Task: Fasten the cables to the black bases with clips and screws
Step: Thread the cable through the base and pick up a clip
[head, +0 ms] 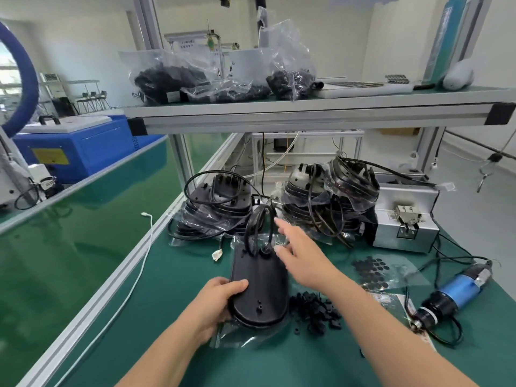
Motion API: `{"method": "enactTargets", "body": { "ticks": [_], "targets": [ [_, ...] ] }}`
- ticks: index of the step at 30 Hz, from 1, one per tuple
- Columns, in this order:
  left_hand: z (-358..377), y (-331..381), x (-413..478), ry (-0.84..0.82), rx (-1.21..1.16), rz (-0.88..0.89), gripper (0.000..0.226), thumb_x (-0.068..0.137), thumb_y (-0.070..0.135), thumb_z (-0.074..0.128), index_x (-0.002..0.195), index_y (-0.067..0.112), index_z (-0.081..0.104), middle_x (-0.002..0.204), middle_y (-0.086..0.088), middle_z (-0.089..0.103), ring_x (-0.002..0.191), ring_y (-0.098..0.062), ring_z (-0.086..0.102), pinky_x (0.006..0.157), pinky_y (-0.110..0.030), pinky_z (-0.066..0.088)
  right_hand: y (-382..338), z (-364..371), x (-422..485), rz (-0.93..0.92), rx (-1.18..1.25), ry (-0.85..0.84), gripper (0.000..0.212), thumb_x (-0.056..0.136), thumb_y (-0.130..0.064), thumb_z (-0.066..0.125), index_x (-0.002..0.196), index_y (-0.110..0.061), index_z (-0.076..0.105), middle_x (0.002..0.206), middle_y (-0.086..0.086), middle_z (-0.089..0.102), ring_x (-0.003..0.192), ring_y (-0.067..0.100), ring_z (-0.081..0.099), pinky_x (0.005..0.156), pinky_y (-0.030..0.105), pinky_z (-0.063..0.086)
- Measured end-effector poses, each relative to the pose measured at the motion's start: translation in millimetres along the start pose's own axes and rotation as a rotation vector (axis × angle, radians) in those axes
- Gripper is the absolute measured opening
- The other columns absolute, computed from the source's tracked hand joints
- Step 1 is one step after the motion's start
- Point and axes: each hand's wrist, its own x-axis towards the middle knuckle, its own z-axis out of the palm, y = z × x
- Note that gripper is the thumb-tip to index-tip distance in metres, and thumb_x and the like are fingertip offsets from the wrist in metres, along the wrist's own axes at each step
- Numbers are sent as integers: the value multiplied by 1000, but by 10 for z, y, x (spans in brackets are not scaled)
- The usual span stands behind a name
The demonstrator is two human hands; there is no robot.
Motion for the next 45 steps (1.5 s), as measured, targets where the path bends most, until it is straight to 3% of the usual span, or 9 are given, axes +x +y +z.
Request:
{"method": "enactTargets", "body": {
  "ticks": [10, 17, 21, 25, 27, 31, 35, 39, 45],
  "targets": [
    [-102, -184, -550, -8, 14, -33, 38, 87, 26, 70, 107, -3, 56, 95, -15, 75, 87, -28, 73, 78, -44, 59, 43, 625, -124, -14, 48, 69, 25, 106, -26, 45, 121, -26, 64, 114, -9, 69, 111, 10, 57, 99, 29, 42],
    [-340, -143, -672, 135, 691, 270, 69, 56, 77, 68, 105, 31, 55, 99, 10, 60, 89, -1, 60, 76, -18, 45, -63, 814, -143, -78, 66, 47, 20, 105, -22, 45, 110, -21, 64, 101, -11, 66, 98, 7, 60, 90, 26, 45],
    [-404, 166, -637, 112, 234, 704, 30, 92, 34, 62, 122, 42, 60, 123, 12, 64, 120, 1, 55, 98, -17, 39, -113, 867, -161, -114, 92, 45, 18, 105, -23, 43, 97, -19, 58, 94, -8, 64, 91, 10, 59, 87, 34, 47],
    [-734, 543, -586, 158, 626, 1018, 42, 91, 7, 48, 114, 37, 66, 90, 9, 68, 76, -8, 63, 75, -19, 50, -103, 870, -185, -95, 118, 41, 23, 106, -31, 41, 92, -19, 55, 89, -3, 62, 86, 16, 58, 82, 42, 48],
    [-979, 691, -517, 328, 1115, 966, 47, 88, 6, 44, 115, 41, 60, 91, 13, 64, 78, -13, 62, 74, -32, 53, -90, 872, -190, -83, 138, 44, 18, 105, -34, 43, 96, -25, 55, 90, -6, 64, 87, 13, 59, 82, 38, 49],
    [-1224, 836, -404, 320, 1709, 245, 61, 88, 8, 44, 136, 46, 38, 109, 5, 59, 98, -22, 61, 84, -39, 52, -87, 874, -173, -115, 122, 71, 5, 102, -33, 51, 99, -32, 54, 86, -11, 62, 83, 9, 57, 79, 29, 46],
    [-869, 685, -363, 132, 1507, 607, 100, 82, 38, 72, 155, 32, 4, 148, 5, 38, 131, -18, 42, 109, -33, 37, -120, 885, -186, -179, 35, 95, 8, 102, -29, 52, 99, -25, 57, 81, -10, 57, 80, 11, 52, 78, 36, 46],
    [-422, 520, -278, 244, 1547, 727, 35, 93, 56, 44, 119, 35, 55, 115, 11, 63, 106, -17, 61, 82, -36, 52, -141, 895, -250, -183, 14, 146, 10, 102, -25, 53, 100, -18, 60, 85, -3, 61, 83, 18, 54, 79, 41, 46],
    [-458, 419, -161, 129, 1362, 738, 18, 95, 38, 54, 94, 27, 68, 90, 11, 67, 88, -16, 60, 73, -33, 48, -62, 613, -359, -135, 61, 70, 21, 101, -23, 55, 118, -18, 67, 117, -7, 69, 110, 8, 59, 99, 22, 42]
  ]
}}
